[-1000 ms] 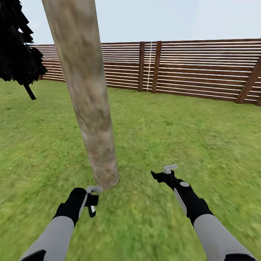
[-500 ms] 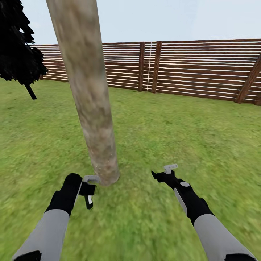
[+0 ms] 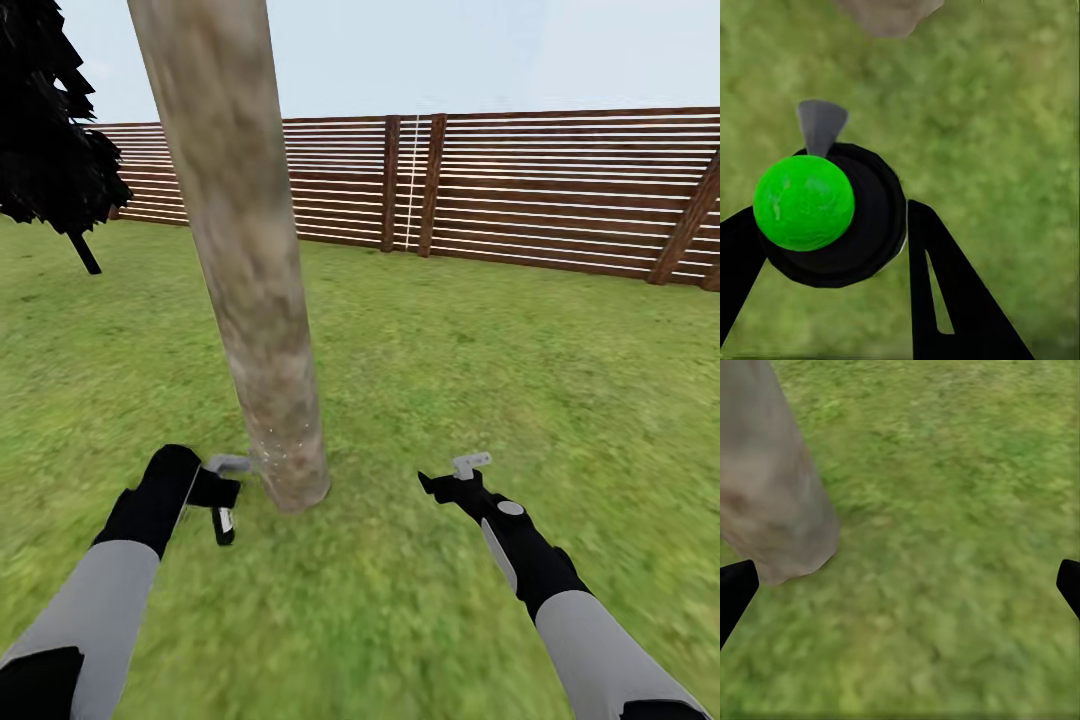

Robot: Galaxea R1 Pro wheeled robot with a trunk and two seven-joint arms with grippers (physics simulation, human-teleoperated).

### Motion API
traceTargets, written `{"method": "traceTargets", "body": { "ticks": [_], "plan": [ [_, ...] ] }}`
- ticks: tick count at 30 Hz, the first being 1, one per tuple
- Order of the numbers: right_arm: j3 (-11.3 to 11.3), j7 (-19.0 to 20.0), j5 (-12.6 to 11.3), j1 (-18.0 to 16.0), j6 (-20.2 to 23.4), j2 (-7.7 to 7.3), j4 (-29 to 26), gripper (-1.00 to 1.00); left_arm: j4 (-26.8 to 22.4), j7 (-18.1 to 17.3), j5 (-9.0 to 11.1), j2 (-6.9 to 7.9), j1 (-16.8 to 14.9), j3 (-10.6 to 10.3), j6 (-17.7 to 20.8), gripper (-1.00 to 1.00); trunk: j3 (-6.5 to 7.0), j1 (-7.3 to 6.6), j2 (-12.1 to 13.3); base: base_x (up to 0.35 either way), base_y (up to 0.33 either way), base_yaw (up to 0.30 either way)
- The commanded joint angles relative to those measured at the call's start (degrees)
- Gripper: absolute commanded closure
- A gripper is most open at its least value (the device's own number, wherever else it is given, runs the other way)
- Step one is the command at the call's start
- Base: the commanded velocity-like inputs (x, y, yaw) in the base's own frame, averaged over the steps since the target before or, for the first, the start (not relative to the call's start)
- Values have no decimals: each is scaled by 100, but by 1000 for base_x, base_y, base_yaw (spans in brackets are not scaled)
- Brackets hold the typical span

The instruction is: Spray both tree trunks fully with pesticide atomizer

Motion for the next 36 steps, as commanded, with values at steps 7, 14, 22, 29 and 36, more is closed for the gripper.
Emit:
{"method": "traceTargets", "body": {
  "ticks": [7, 14, 22, 29, 36],
  "plan": [
    [9, 9, 28, -1, 31, -2, -8, -100, 87, -69, -2, 176, -626, 195, 34, 100, -5, -1, -2, 0, 0, 0],
    [11, 2, 30, -1, 31, 5, -3, -100, 637, -70, -11, 232, -865, 167, 61, 100, -5, -1, -2, 0, 0, 0],
    [18, 8, 21, -1, 27, 27, 160, -100, 1178, -69, -11, 227, -790, 155, -2, 100, -5, -1, -2, 0, 0, 0],
    [9, 0, 21, -1, 30, 23, 156, -100, 1140, -70, -24, 393, -1325, 181, 54, 100, -5, -1, -2, 0, 0, 0],
    [9, 4, 21, -1, 26, 22, 155, -100, 1167, -70, -36, 426, -1589, 129, 59, 100, -5, -1, -2, -74, -41, 0]
  ]
}}
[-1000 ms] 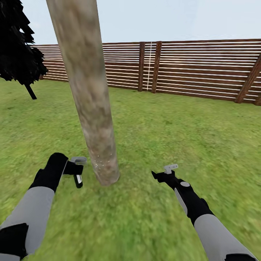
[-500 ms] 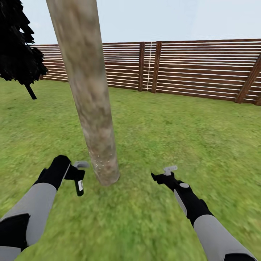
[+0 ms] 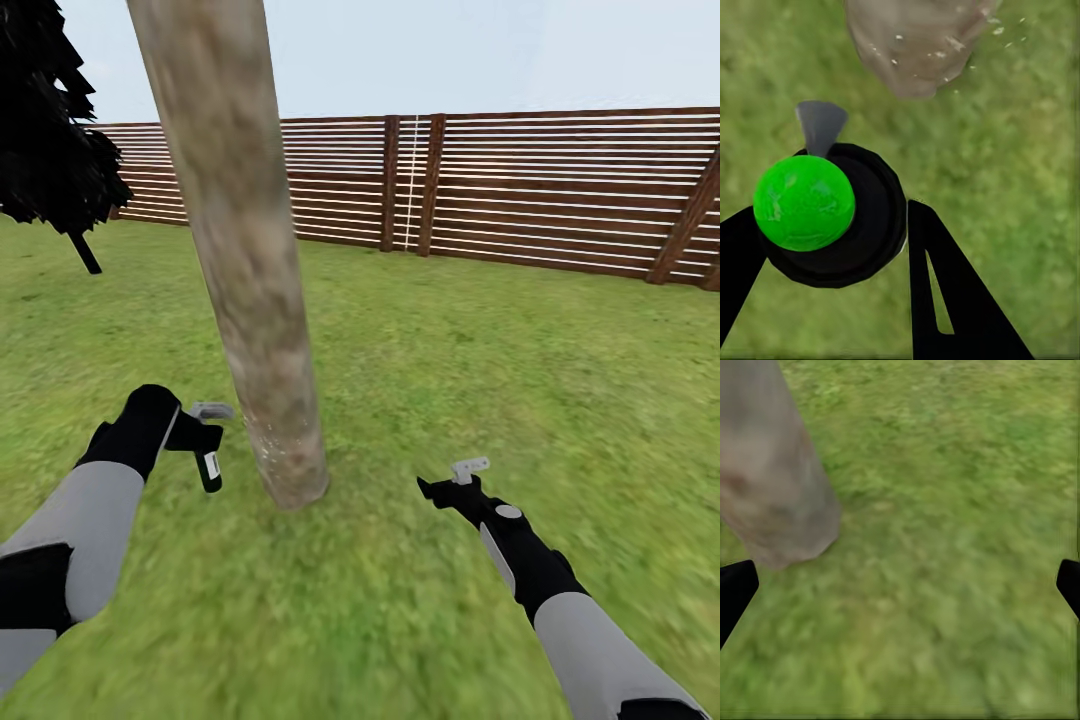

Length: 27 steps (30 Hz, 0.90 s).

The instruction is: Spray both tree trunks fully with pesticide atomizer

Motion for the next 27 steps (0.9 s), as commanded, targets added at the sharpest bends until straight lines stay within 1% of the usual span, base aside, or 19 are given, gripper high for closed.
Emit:
{"method": "traceTargets", "body": {
  "ticks": [1, 8, 15, 20, 21, 22, 23, 24, 25, 26, 27],
  "plan": [
    [3, 16, 21, -1, 28, -2, -11, -100, -1, -55, -60, -8, -4, 22, 16, 100, -5, -3, -2, -265, -165, 0],
    [-1, 10, 18, -1, 38, 6, -37, -100, -59, -51, -60, -83, -18, 28, 8, 100, -8, -3, -2, -254, -201, 8],
    [0, 10, 12, -1, 36, 7, -37, -100, -87, -46, -60, -108, -22, 39, 7, 100, -52, -3, -2, -189, -230, 160],
    [3, 12, 12, -1, 36, 7, -48, -100, -95, -46, -60, -122, -49, 33, 7, 100, -81, -3, -2, -33, -203, 146],
    [3, 11, 12, -1, 36, 7, -52, -100, -70, -46, -55, -127, -155, 36, 7, 100, -82, -3, -2, -2, -33, 28],
    [3, 13, 12, -1, 36, 7, -54, -100, 1, -46, -53, -128, -385, 39, 11, 100, -83, -3, -2, -1, -14, 11],
    [2, 15, 12, -1, 36, 7, -54, -100, 231, -46, -54, -115, -702, 36, 14, 100, -83, -3, -2, 0, -6, 5],
    [-1, 13, 12, -1, 36, 7, -55, -100, 663, -46, -58, -105, -1087, 34, 15, 100, -83, -3, -2, 0, -2, 2],
    [-1, 14, 12, -1, 36, 7, -55, -100, 958, -46, -59, -102, -1337, 33, 16, 100, -83, -3, -2, 0, -1, 1],
    [-3, 16, 12, -1, 36, 7, -55, -100, 1222, -46, -58, -103, -1558, 33, 13, 100, -83, -3, -2, 0, 0, 0],
    [-2, 17, 12, -1, 36, 7, -55, -100, 1300, -43, -60, -105, -1607, 36, 9, 100, -83, -3, -2, 0, 0, 0]
  ]
}}
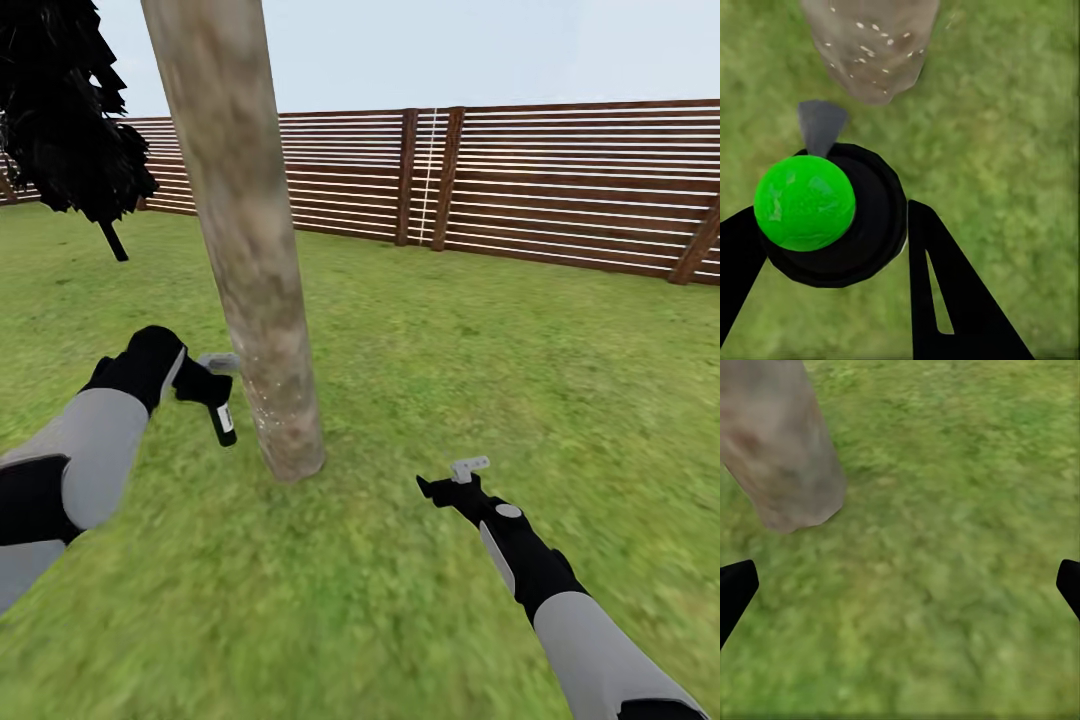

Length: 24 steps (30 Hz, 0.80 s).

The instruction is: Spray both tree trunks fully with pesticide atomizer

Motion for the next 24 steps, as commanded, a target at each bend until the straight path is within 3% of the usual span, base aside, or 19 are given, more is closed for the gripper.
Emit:
{"method": "traceTargets", "body": {
  "ticks": [1, 3, 6, 8, 16, 24],
  "plan": [
    [2, 15, 20, -1, 32, -1, -11, -100, 24, -41, -69, -4, -3, 48, 16, 100, -5, -1, -2, 0, 0, 0],
    [5, 16, 20, -1, 32, -1, -11, -100, 55, -31, -70, 7, 87, 57, 6, 100, -5, -1, -2, 0, 0, 0],
    [6, 16, 12, -1, 32, -1, -11, -100, 164, -4, -47, -18, 700, 76, -9, 100, -5, -1, -2, 0, 0, 0],
    [6, 16, 11, -1, 32, -1, -11, -100, 174, -9, -38, -51, 847, 81, -11, 100, -5, -1, -2, 0, 0, 0],
    [7, 16, 11, -1, 40, 2, -19, -100, 79, 3, -53, -107, 903, 144, -11, 100, -6, -1, -2, 40, -89, 21],
    [6, 16, 11, -1, 41, 0, -15, -100, 69, 5, -52, -112, 903, 140, -11, 100, -32, -1, -2, -46, -267, 239]
  ]
}}
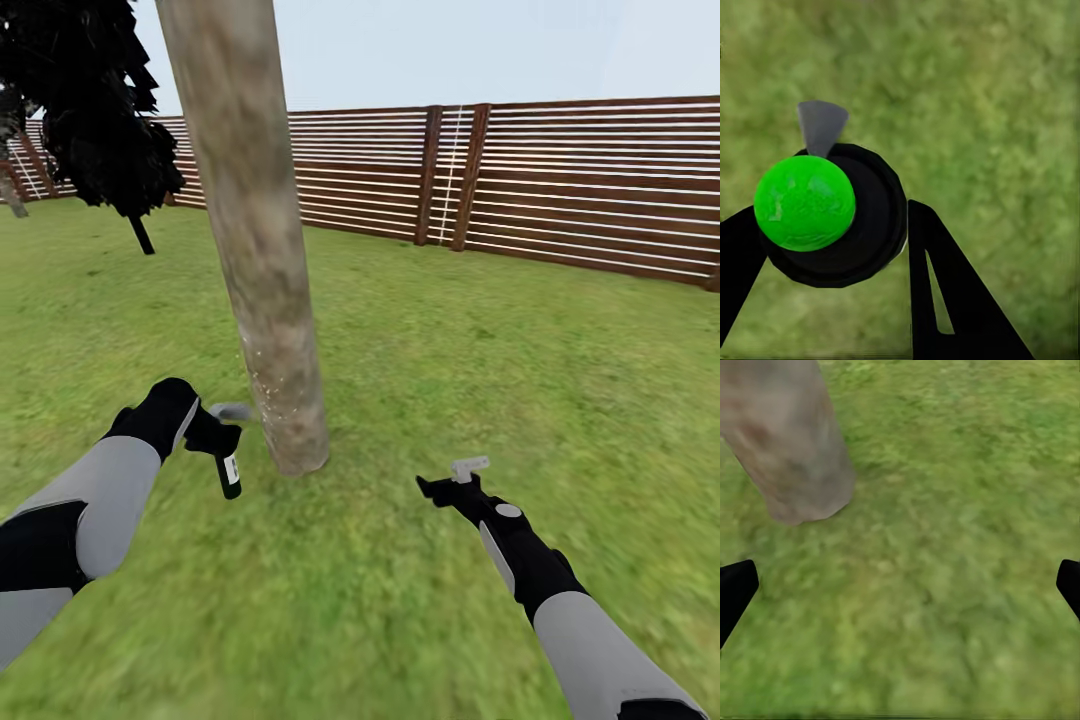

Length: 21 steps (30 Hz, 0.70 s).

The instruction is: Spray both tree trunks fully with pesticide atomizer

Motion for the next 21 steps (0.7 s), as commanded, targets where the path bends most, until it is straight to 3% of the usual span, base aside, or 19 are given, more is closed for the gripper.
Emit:
{"method": "traceTargets", "body": {
  "ticks": [1, 5, 16, 21],
  "plan": [
    [-2, 16, 19, 0, 31, -1, -9, -100, -5, -42, -59, -6, -5, 41, 22, 100, -8, -2, -2, -143, -264, 256],
    [-2, 16, 19, 0, 31, -1, -10, -100, -5, -42, -59, -6, -5, 40, 22, 100, -22, -2, -2, -38, -269, 228],
    [0, 16, 19, 0, 22, -1, -7, -100, 3, -42, -67, -52, -5, 39, 22, 100, -25, -2, -2, 192, -222, 13],
    [-2, 16, 19, 0, 22, -1, -7, -100, -4, -42, -67, -56, -5, 39, 22, 100, -25, -2, -2, 28, -266, 192]
  ]
}}
